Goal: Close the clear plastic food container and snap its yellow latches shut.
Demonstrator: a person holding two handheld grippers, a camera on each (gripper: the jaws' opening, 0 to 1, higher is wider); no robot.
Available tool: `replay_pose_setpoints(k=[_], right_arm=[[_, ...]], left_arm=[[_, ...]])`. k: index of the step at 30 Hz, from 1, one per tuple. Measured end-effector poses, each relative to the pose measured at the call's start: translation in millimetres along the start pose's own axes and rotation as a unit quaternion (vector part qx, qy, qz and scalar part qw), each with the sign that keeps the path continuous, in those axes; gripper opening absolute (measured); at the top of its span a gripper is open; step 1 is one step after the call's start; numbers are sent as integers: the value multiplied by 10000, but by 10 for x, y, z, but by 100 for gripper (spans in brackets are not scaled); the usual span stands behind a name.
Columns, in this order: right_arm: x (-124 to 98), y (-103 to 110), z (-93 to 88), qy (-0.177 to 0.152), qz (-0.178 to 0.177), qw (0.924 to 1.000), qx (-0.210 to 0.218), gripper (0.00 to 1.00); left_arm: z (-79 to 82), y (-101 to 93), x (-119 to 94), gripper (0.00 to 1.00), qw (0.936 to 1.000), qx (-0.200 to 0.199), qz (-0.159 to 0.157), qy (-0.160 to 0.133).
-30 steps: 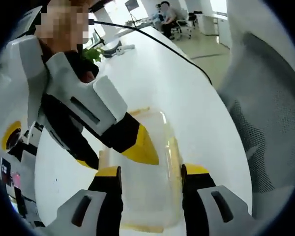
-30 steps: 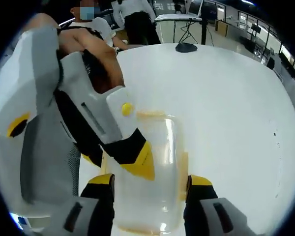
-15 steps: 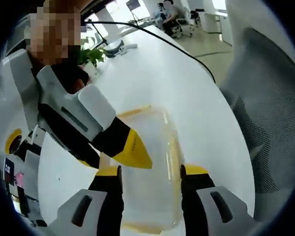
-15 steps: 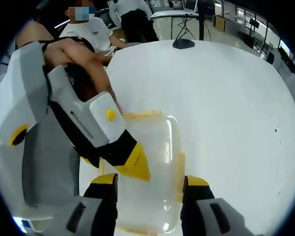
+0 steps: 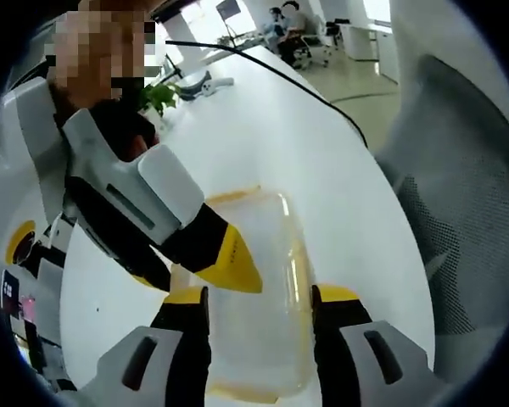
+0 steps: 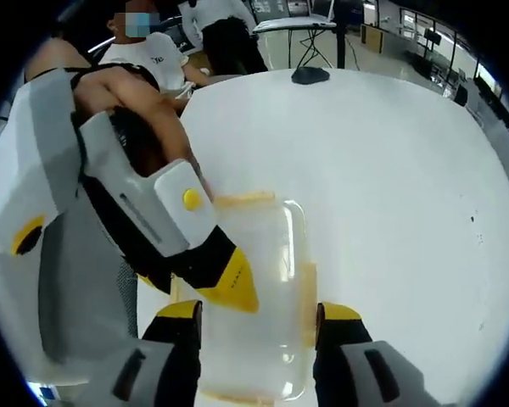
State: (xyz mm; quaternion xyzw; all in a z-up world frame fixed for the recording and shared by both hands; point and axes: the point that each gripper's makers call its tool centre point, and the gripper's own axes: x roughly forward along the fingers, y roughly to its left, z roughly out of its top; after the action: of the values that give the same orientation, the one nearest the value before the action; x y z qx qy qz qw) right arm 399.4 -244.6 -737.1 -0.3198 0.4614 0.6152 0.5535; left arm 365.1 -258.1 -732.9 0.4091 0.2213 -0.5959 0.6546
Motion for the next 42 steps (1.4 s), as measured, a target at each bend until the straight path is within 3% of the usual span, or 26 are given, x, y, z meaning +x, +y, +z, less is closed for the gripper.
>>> replay_pose_setpoints(k=[4,5,9,11,14,20,25,29,37,42], right_arm=[[-69,-13,98,-380,-281,9988,-109,56],[-108,18,150,-566,-295,9979,-92,59],[-174,109,120,-634,-310,9970,-318,61],[-186,128,99,-659,-397,9961,-432,64],[-214,144,80,-796,-448,9955,-260,67],[-275,195,31,-1024,-563,9929,-220,81],[-294,213,-36,-1065,-621,9921,-253,82],[-267,237,-105,-1078,-608,9921,-199,83],[-143,257,-325,-929,-719,9926,-308,88],[-56,193,-434,-776,-879,9924,-364,88]], left_arm=[[89,50,-45,43,9987,-413,-150,-264],[106,78,-60,45,9987,-396,-135,-289],[188,185,-126,53,9975,-554,-197,-390],[211,147,-149,61,9954,-707,-462,-451],[211,158,-194,69,9953,-641,-575,-447],[62,278,-266,74,9950,-790,-503,-334],[-110,277,-285,87,9933,-961,-615,-191],[-230,321,-303,90,9926,-1054,-601,-60],[-334,245,-230,94,9929,-895,-775,135],[-495,143,-164,93,9930,-613,-875,498]])
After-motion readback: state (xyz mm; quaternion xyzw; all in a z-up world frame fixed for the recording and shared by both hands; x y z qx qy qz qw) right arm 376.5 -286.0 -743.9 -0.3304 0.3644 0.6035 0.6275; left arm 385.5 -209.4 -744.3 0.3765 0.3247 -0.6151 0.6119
